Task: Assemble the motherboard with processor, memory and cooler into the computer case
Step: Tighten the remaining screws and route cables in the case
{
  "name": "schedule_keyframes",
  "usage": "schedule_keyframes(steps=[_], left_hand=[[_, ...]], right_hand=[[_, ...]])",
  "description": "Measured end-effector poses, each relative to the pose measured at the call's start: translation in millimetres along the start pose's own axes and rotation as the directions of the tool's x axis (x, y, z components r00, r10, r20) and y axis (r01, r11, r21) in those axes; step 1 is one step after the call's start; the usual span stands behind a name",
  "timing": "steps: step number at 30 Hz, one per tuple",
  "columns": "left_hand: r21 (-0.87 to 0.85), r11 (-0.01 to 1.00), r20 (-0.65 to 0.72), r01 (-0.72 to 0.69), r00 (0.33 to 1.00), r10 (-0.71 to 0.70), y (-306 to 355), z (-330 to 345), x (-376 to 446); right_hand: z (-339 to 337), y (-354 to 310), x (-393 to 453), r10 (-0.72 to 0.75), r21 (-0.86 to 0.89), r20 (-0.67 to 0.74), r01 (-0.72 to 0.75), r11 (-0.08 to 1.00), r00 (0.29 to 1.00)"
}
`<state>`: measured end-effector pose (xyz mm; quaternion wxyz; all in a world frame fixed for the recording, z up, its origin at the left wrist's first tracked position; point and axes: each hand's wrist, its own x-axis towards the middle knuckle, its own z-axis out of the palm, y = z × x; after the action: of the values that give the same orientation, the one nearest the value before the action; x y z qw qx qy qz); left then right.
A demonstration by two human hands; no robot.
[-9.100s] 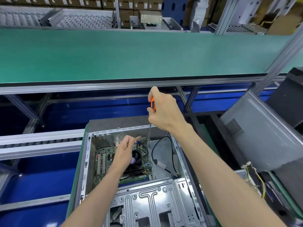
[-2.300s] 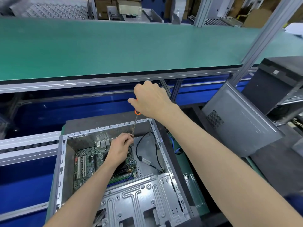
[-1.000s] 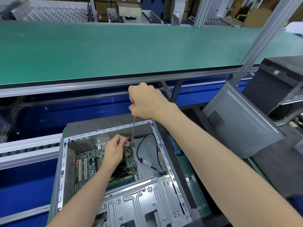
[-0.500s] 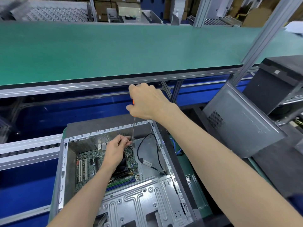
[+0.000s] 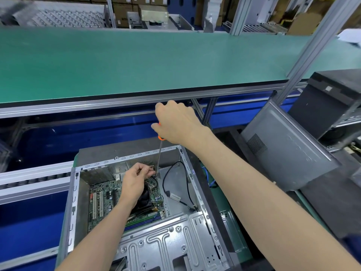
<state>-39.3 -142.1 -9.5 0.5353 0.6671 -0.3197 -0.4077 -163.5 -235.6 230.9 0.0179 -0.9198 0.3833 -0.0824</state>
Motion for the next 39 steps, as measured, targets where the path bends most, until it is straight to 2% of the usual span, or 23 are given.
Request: schedule_keyframes(steps=[2, 7, 12, 17, 20, 22, 26, 31, 36, 39], left_hand=[[-0.045, 0.999, -0.017, 0.022, 1.000, -0.023, -1, -1, 1], [-0.134, 0.989, -0.041, 0.056, 0.997, -0.062, -1, -2, 3], [-0.175, 0.982, -0.046, 0.070, 0.996, -0.079, 0, -1, 4], [-0.209, 0.974, -0.037, 0.088, 0.994, -0.098, -1, -3, 5], [-0.231, 0.968, -0.047, 0.092, 0.993, -0.106, -2, -4, 6], [-0.231, 0.969, -0.049, 0.092, 0.993, -0.106, -1, -4, 6], [-0.227, 0.969, -0.043, 0.094, 0.993, -0.106, -1, -4, 6], [-0.224, 0.969, -0.045, 0.099, 0.993, -0.112, -1, -4, 6], [-0.207, 0.974, -0.047, 0.093, 0.993, -0.105, 2, -4, 5], [-0.199, 0.976, -0.049, 0.088, 0.994, -0.100, 2, -3, 4]], right_hand=[[2, 2, -1, 0.021, -0.072, -0.042, -0.024, 0.997, 0.999], [-4, 6, -1, -0.041, 0.145, 0.056, 0.033, 0.989, 0.998], [3, 4, -2, 0.029, -0.011, -0.048, -0.029, 1.000, 0.998], [-2, 7, -1, -0.014, 0.179, 0.058, 0.004, 0.984, 0.998], [3, 3, -3, 0.045, 0.069, -0.024, -0.043, 0.997, 0.999], [3, 2, -3, 0.030, 0.022, -0.040, -0.029, 0.999, 0.999], [-2, 0, -1, -0.015, 0.140, 0.033, 0.010, 0.990, 0.999], [3, 3, -3, 0.058, -0.043, -0.051, -0.060, 0.997, 0.997], [-8, 3, -3, -0.015, 0.201, 0.114, -0.008, 0.979, 0.993], [-7, 0, -2, 0.019, 0.134, 0.082, -0.030, 0.991, 0.996]])
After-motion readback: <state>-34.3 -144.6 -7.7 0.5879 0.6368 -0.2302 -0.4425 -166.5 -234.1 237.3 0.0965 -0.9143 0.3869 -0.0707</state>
